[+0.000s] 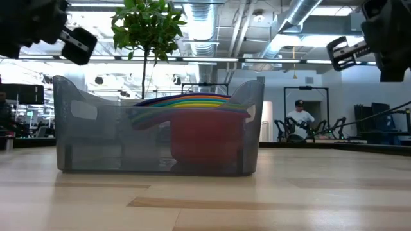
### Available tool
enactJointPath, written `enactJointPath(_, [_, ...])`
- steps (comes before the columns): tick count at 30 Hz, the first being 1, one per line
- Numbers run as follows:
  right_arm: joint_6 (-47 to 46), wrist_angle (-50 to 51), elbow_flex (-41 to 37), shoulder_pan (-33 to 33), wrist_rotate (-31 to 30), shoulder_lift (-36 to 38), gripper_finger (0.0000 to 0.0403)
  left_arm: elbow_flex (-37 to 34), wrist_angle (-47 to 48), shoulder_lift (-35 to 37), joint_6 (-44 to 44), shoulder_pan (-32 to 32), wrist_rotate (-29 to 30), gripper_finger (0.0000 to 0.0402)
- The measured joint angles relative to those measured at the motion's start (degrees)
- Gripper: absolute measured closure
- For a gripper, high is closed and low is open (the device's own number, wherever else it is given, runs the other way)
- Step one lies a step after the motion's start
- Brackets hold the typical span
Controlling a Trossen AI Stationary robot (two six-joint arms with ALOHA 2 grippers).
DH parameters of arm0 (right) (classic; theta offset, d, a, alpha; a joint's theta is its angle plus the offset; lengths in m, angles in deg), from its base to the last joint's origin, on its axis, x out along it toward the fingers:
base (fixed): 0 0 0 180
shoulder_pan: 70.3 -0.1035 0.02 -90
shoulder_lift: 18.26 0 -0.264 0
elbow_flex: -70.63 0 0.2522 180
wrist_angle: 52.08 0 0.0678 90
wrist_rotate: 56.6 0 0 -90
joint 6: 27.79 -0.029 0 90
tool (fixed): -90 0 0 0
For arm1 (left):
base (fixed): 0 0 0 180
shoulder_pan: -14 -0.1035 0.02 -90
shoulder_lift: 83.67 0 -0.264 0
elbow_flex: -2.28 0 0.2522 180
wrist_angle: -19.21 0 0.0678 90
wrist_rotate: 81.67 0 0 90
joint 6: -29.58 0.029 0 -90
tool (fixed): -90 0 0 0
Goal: Nest measuring cups in basket
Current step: Return to Home Position
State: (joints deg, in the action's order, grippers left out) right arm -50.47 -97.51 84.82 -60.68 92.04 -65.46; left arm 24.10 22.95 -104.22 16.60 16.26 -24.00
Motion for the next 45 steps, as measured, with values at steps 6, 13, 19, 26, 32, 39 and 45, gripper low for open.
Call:
enactJointPath(6, [-1.71, 4.19, -0.02, 0.68, 1.45, 8.33, 0.0365, 0.0, -0.19, -0.03, -2.34, -6.15, -1.07, 0.0401])
enactJointPath(13, [-0.34, 19.2, -0.02, 0.68, -2.32, 19.91, 0.0365, 0.0, -0.18, 0.09, -1.68, -9.37, -3.25, 0.0401])
enactJointPath(19, [3.68, 27.93, -0.04, 0.66, -6.79, 29.03, 0.0364, 0.0, 3.97, 5.01, -4.69, -8.24, 6.79, 0.0401])
enactJointPath(26, [5.19, 37.63, -0.07, -0.39, -11.66, 35.48, 0.0366, 0.0, 7.02, 15.09, -0.98, -3.27, 9.28, 0.0401])
enactJointPath(32, [5.36, 38.82, -0.09, -1.6, -12.28, 39.61, 0.0371, -0.16, 13.85, 20.23, -2.51, 0.32, 18.3, 0.0401])
enactJointPath(39, [5.19, 43.35, -0.09, -0.32, -17.68, 44.18, 0.0375, -0.07, 11.14, 20.47, -0.82, 1.78, 20.37, 0.0401])
enactJointPath(45, [4.26, 49.45, 1.17, 0.22, -17.73, 47.04, 0.037, -0.07, 11.16, 20.46, 0.07, 1.82, 20.59, 0.0401])
